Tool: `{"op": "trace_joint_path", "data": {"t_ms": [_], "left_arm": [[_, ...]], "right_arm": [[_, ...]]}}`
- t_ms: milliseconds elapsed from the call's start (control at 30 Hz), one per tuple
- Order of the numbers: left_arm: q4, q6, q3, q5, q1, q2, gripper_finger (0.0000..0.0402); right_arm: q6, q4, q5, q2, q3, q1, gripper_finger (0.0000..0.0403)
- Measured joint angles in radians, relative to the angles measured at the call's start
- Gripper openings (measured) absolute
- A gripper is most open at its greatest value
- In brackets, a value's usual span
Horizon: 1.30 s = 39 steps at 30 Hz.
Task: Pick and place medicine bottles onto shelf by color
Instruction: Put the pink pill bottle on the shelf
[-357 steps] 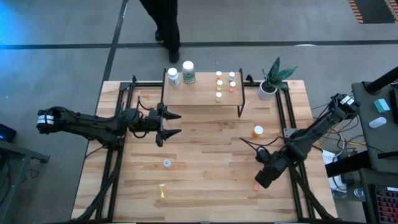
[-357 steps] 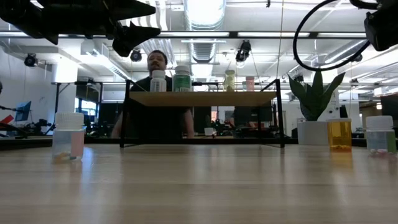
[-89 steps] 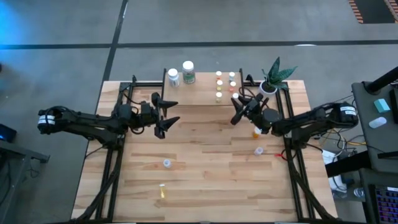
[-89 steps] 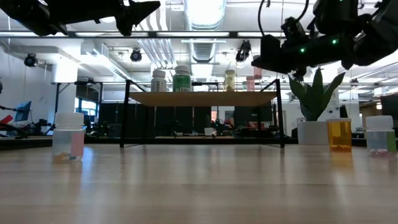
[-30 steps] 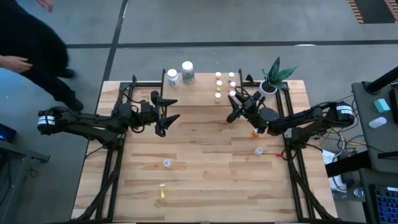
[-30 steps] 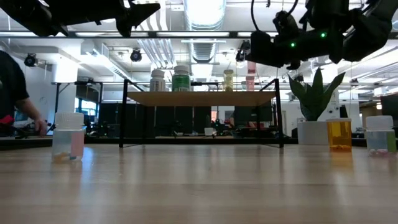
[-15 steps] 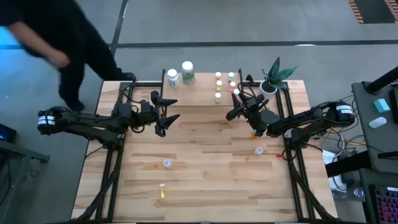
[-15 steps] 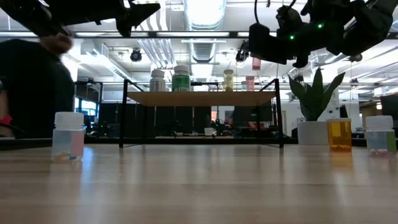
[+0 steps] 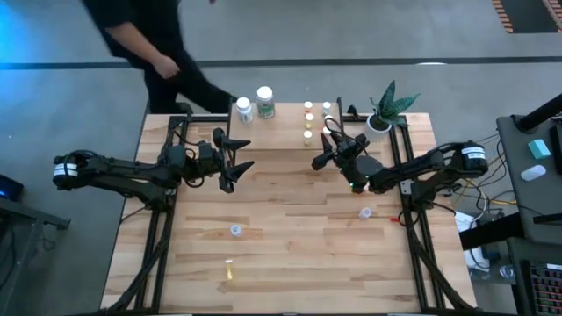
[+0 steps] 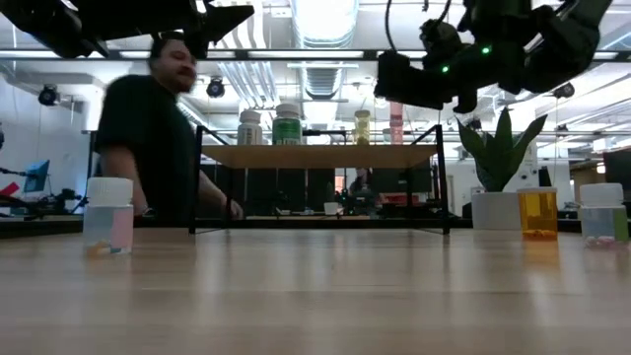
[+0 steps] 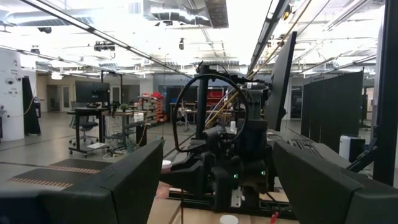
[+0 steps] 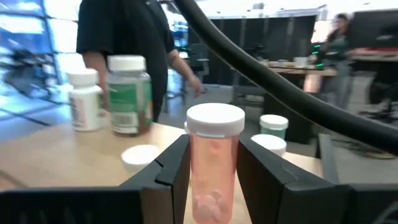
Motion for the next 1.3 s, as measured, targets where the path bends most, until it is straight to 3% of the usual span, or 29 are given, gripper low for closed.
{"op": "trace_joint_path", "data": {"t_ms": [133,1033,1300], "left_arm": [[0.0,-0.001,0.0,0.0,0.0,0.0,0.0288],[-0.001,-0.001,0.0,0.0,0.0,0.0,0.0288],[-0.001,-0.001,0.0,0.0,0.0,0.0,0.0288]], "right_arm": [[-0.023,0.0,0.061,0.051,0.028,0.0,0.0112],[0.13,-0.148,0.076,0.085,0.023,-0.047,0.0112],[0.108,-0.15,0.069,0.084,0.023,-0.047,0.0143]]}}
